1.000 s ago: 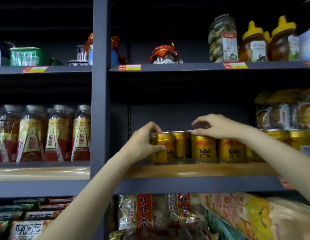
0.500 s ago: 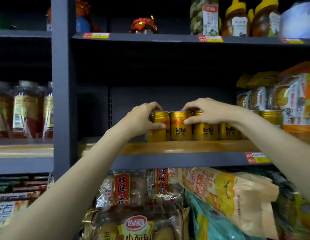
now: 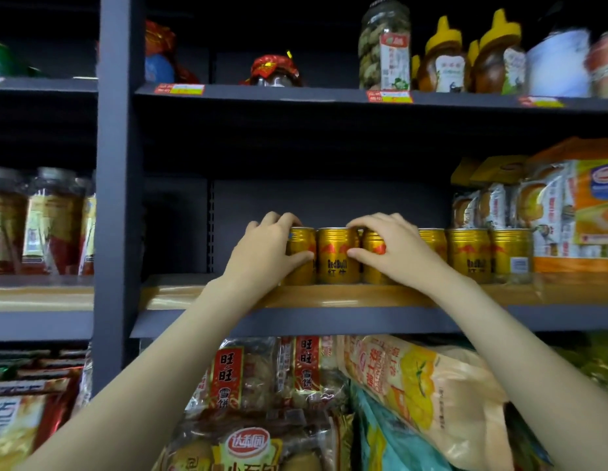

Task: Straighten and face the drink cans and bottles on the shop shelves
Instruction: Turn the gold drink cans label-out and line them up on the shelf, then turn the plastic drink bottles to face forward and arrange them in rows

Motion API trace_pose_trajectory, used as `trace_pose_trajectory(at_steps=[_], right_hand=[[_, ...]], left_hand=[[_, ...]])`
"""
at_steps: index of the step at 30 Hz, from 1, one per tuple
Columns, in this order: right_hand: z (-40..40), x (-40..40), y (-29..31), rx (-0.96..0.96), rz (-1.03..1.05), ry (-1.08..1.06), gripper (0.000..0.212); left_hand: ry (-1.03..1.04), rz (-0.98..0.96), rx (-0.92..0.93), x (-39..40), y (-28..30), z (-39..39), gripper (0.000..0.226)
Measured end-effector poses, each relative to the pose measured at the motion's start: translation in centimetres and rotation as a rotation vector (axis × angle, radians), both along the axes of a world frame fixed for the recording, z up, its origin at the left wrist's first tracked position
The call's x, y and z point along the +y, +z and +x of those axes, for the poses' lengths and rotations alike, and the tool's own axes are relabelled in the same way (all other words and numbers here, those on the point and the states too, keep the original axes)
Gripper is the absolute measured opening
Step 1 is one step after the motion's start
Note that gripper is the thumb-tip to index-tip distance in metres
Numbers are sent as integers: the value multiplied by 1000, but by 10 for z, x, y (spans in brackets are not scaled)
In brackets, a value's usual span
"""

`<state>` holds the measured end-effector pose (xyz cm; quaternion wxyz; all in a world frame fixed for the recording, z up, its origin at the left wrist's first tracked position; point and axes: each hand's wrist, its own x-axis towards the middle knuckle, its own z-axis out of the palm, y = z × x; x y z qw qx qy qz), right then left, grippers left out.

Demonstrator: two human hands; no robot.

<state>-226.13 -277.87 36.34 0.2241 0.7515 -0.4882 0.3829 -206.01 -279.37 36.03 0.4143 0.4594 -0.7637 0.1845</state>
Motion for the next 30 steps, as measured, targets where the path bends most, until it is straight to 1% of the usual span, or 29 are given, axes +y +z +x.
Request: trace_pose_trajectory(at_steps=[4, 7, 11, 13, 16, 18, 21, 23, 25, 27, 30], right_hand=[[11, 10, 0, -97, -94, 82, 43], [30, 26, 4, -194, -123, 186, 41], [84, 50, 2, -282, -81, 339, 39], [122, 62, -3, -328, -63, 407, 38], [187, 74, -12, -376, -51, 481, 40], [233, 78, -15, -369, -43, 510, 40], [293, 78, -13, -333, 5, 531, 41], [326, 72, -5, -297, 57, 503, 43], [347, 62, 3, -238, 111, 452, 48], [368, 46, 10, -188, 168, 382, 54], [393, 12, 21, -174, 248, 296, 73]], left_hand=[[-91, -206, 82, 14, -6, 15, 31], [-163, -377, 73, 31, -11, 41, 21], [-170, -512, 77, 59, -20, 99, 24], [-154, -500, 85, 69, -25, 138, 24], [-101, -419, 98, 79, -35, 205, 21], [-50, -349, 107, 82, -40, 251, 18], [35, -203, 105, 78, -39, 310, 21], [82, -144, 115, 70, -33, 343, 22], [97, -122, 134, 61, -27, 364, 21], [129, -110, 116, 48, -23, 384, 24], [173, -121, 45, 25, -16, 404, 31]])
